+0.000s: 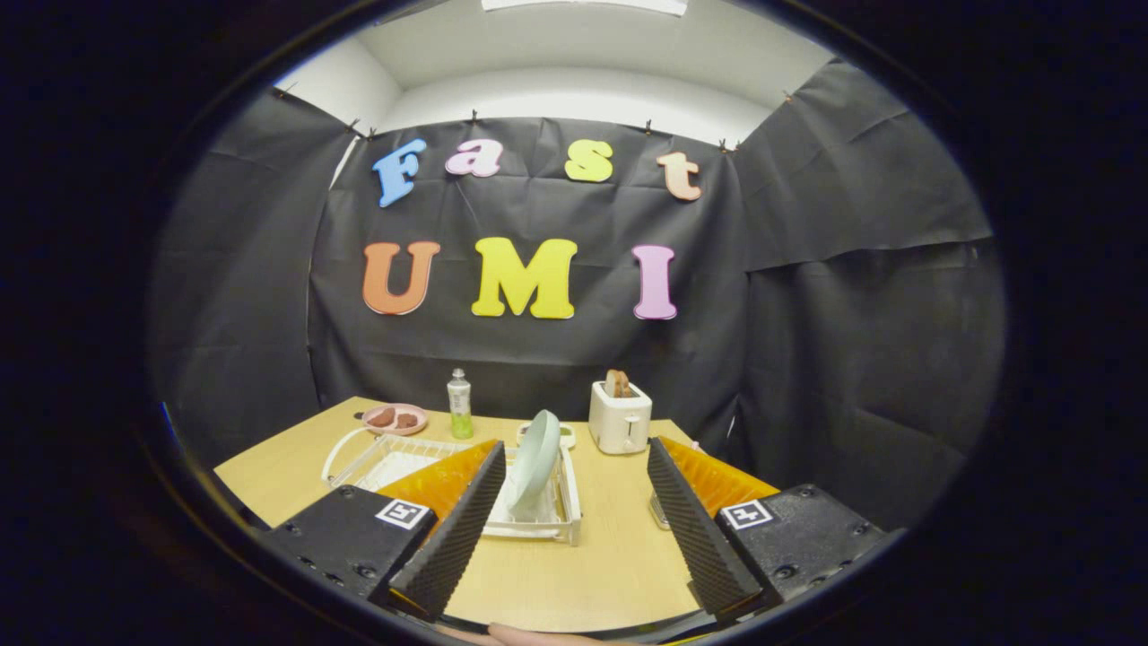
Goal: Take the plate from the dish rack, then take the spoon from the basket and place it into the plate.
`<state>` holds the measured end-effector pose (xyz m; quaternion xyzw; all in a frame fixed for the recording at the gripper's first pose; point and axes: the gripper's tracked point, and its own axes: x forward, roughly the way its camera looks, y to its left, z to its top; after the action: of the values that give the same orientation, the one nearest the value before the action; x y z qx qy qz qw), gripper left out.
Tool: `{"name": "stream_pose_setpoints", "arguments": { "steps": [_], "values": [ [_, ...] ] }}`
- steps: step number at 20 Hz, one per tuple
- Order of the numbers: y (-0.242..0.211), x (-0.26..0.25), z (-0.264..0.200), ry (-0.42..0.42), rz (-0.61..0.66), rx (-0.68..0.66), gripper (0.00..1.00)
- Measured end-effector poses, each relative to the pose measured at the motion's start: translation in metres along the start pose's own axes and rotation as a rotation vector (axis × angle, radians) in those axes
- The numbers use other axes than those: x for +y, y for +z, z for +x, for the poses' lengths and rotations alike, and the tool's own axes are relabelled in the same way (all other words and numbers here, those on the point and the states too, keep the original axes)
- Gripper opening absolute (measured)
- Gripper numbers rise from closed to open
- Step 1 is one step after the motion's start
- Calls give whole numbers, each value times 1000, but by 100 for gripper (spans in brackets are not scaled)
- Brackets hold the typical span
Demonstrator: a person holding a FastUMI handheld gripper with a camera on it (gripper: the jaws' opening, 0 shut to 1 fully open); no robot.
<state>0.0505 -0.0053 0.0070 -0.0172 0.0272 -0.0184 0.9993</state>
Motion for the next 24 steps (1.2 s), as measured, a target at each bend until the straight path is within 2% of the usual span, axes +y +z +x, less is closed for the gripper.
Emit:
{"name": "stream_pose_setpoints", "arguments": {
  "steps": [6,10,13,15,18,20,23,24],
  "values": [
    [28,19,75,48,-55,140,100],
    [38,48,138,99,-171,263,100],
    [39,50,184,56,-256,358,96],
    [39,53,211,31,-258,408,95],
    [17,49,241,-10,-254,569,93],
    [7,42,254,-46,-257,662,87],
    [-5,50,259,-41,-194,820,67],
    [-8,51,261,-43,-190,853,63]
  ]
}}
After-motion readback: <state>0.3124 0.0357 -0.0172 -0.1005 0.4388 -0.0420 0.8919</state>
